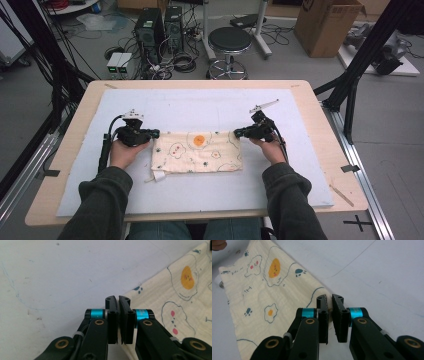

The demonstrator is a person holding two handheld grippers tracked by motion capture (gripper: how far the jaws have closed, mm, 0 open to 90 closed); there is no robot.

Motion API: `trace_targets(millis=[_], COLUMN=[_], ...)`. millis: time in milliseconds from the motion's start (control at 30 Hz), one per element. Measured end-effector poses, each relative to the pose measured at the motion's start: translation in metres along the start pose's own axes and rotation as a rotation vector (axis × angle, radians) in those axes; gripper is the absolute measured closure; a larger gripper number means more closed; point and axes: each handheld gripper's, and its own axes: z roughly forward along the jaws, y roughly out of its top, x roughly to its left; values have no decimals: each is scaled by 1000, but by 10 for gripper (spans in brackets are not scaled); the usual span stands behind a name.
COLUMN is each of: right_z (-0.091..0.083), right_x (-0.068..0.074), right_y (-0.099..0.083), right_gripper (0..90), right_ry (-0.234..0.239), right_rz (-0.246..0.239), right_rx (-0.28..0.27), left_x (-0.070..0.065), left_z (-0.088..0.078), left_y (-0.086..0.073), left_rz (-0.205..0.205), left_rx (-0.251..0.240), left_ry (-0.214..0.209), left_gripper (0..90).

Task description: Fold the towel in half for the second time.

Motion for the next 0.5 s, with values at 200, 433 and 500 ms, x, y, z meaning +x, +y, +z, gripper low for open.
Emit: trace_targets(millis=[200,433,500], right_z=[10,8,6], right_x=[-14,-14,-13], right_y=[-4,-4,-4], right_gripper=[838,839,839], right_ry=[10,27,27], right_rz=[49,56,56], right_rx=[-11,-29,-33], left_x=[5,5,4], left_z=[10,5,3], left_y=[-4,-3,-2], left_rz=[-16,-19,-11], left_rx=[11,-15,-16], left_ry=[0,-23,-25], left_gripper=[857,856,856])
